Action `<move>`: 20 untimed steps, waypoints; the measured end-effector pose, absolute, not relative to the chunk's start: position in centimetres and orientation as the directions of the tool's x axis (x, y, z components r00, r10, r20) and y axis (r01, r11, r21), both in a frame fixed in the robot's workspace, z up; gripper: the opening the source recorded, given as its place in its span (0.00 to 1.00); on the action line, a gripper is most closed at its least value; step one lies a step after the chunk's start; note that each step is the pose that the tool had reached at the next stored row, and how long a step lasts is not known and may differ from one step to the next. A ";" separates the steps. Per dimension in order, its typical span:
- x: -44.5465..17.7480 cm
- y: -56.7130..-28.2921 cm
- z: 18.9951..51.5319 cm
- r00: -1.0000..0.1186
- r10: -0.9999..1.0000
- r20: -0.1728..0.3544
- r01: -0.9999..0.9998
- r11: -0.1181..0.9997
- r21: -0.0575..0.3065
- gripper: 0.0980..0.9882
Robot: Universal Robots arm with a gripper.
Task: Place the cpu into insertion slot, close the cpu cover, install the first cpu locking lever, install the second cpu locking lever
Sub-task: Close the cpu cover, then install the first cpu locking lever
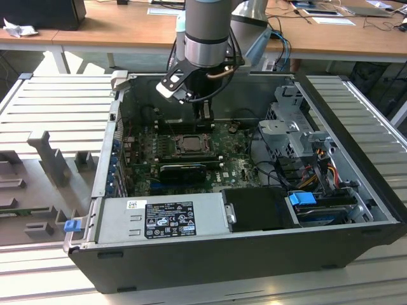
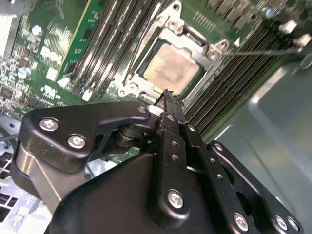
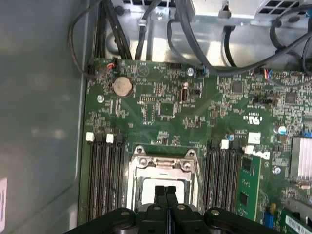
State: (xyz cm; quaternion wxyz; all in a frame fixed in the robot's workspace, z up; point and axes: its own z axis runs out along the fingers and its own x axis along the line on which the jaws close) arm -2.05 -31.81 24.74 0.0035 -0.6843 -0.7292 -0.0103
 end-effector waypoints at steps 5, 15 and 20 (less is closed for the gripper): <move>-3.0 -31.8 24.7 -0.064 0.998 0.019 0.998 0.063 0.010 0.01; -3.9 -31.8 25.0 -0.064 0.998 0.019 0.998 0.063 0.010 0.01; -3.9 -31.8 25.5 -0.064 0.998 0.019 0.998 0.063 0.010 0.01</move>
